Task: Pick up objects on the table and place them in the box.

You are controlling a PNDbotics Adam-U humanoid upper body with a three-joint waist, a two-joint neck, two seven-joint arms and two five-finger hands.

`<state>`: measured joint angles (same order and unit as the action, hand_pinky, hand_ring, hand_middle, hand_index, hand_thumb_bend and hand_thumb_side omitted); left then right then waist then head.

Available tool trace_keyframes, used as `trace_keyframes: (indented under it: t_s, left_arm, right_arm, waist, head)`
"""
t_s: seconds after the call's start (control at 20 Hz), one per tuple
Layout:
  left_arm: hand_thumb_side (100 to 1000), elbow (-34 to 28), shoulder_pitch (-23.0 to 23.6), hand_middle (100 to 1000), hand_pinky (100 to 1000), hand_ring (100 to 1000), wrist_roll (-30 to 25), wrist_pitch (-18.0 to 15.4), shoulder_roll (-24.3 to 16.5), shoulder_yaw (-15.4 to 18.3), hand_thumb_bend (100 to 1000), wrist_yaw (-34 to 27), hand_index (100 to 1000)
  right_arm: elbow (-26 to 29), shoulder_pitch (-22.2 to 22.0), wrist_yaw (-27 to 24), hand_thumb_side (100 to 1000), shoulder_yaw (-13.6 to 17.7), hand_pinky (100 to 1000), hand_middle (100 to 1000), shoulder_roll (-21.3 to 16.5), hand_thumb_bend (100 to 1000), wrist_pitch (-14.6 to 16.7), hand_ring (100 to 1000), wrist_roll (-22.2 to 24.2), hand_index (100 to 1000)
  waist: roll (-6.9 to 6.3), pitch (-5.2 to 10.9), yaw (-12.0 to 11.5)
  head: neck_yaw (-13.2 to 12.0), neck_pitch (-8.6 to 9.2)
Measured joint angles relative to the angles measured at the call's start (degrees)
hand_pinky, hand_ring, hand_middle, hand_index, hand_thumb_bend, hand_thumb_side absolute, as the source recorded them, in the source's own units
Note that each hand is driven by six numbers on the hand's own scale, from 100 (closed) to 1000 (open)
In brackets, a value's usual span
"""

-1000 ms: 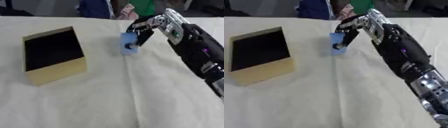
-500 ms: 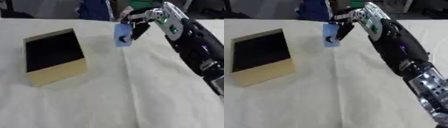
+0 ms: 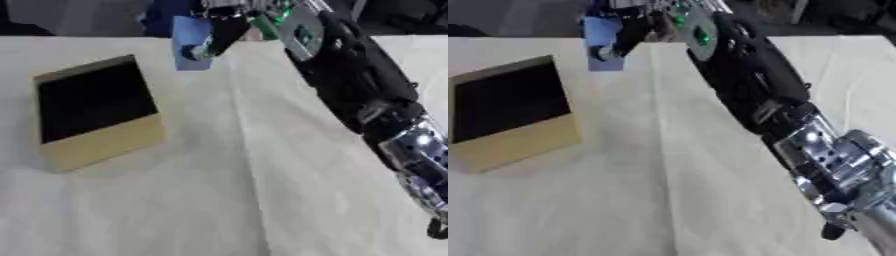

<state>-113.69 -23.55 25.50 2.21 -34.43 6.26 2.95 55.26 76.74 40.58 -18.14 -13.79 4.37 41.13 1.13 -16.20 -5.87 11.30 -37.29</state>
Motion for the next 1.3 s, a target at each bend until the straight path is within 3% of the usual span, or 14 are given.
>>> trace_keyframes:
  t_s: [0.7, 1.3]
  left_arm:
    - [895, 0.00, -1.30, 702, 733, 807, -0.60, -0.51, 1.19, -0.42, 118, -0.39, 785]
    - [897, 0.00, -1.63, 701, 730, 805, -0.72, -0.60, 1.24, -0.46, 116, -0.46, 785]
  right_arm:
    - [-2.33, 0.44, 4.60, 640, 2.67, 592, 608, 11.37, 100, -2.33, 604, -4.21, 747]
    - [-9.35, 0.39, 12.96, 670, 5.46, 668, 675, 15.76, 100, -3.33, 674, -9.51, 813]
  waist:
    - [0.07, -0.01, -1.21]
    - [0.31, -0.41, -1.80]
  head:
    - [1.14, -0.42]
    - [2.54, 0.74]
